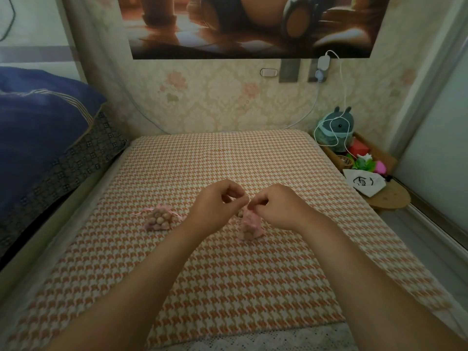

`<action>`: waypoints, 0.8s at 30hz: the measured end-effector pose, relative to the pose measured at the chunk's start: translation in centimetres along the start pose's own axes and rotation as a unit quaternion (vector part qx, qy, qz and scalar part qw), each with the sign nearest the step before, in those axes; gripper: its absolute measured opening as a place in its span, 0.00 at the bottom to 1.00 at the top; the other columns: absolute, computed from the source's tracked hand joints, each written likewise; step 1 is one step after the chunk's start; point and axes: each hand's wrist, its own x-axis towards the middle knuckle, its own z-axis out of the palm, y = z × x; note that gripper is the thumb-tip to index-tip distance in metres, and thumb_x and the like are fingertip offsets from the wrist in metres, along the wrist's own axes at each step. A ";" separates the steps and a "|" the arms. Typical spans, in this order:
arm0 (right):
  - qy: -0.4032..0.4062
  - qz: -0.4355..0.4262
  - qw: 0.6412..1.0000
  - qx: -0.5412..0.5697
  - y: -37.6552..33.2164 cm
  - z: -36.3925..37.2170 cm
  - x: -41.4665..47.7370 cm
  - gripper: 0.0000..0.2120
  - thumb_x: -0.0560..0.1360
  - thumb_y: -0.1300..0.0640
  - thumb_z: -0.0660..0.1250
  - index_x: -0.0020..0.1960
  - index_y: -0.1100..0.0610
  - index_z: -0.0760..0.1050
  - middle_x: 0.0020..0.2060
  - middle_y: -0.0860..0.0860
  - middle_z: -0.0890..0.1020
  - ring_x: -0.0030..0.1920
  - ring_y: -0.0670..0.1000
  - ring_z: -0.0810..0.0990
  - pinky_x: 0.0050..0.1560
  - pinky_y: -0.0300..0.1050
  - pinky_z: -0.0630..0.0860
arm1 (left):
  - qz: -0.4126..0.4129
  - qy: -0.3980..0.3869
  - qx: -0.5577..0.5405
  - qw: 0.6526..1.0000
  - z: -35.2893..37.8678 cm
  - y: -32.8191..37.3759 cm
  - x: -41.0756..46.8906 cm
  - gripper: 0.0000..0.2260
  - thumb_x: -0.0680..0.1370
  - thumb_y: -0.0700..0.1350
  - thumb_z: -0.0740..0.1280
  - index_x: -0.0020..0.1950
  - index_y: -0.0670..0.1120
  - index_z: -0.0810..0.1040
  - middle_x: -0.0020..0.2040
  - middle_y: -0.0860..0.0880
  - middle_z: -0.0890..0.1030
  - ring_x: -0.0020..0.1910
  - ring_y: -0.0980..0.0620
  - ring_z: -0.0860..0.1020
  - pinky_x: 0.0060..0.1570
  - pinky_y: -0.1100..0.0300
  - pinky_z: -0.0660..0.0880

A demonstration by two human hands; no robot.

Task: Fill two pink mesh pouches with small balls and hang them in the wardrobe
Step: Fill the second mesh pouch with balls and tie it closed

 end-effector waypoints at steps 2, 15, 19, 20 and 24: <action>-0.007 0.006 1.000 0.001 -0.1 -0.2 -0.1 0.10 0.78 0.57 0.67 0.48 0.48 0.87 0.37 0.48 0.86 0.38 0.51 0.84 0.41 0.49 0.80 | 0.011 -0.035 0.029 0.999 0.2 0.8 -0.4 0.05 0.74 0.49 0.75 0.44 0.56 0.80 0.42 0.58 0.83 0.39 0.57 0.80 0.40 0.63 0.79; -0.011 -0.010 1.000 -0.015 -0.3 -0.5 -0.5 0.12 0.79 0.57 0.66 0.51 0.48 0.88 0.44 0.44 0.87 0.43 0.47 0.84 0.49 0.53 0.84 | -0.045 -0.112 0.210 0.970 0.4 1.9 -0.7 0.08 0.73 0.55 0.70 0.50 0.58 0.83 0.50 0.60 0.81 0.43 0.59 0.80 0.45 0.54 0.81; 0.008 -0.016 0.998 0.053 0.0 -0.1 -0.1 0.12 0.80 0.58 0.66 0.57 0.46 0.83 0.46 0.44 0.85 0.42 0.47 0.84 0.48 0.49 0.83 | -0.065 -0.106 0.194 0.973 0.0 2.2 -0.7 0.08 0.75 0.47 0.70 0.52 0.53 0.85 0.49 0.56 0.84 0.42 0.60 0.81 0.44 0.60 0.81; 0.017 -0.011 0.997 0.081 0.2 0.0 0.0 0.12 0.80 0.58 0.65 0.58 0.45 0.81 0.47 0.46 0.84 0.40 0.48 0.84 0.44 0.48 0.83 | -0.066 -0.106 0.188 0.974 -0.2 2.3 -0.7 0.08 0.75 0.45 0.70 0.53 0.52 0.85 0.49 0.56 0.84 0.41 0.60 0.81 0.42 0.62 0.81; 0.040 0.001 0.996 0.082 1.0 0.9 0.4 0.11 0.82 0.57 0.63 0.60 0.45 0.77 0.48 0.46 0.83 0.39 0.49 0.83 0.37 0.43 0.77 | -0.079 -0.111 0.181 0.974 -1.8 2.7 -0.9 0.10 0.74 0.39 0.69 0.50 0.50 0.85 0.43 0.55 0.84 0.38 0.54 0.83 0.35 0.63 0.81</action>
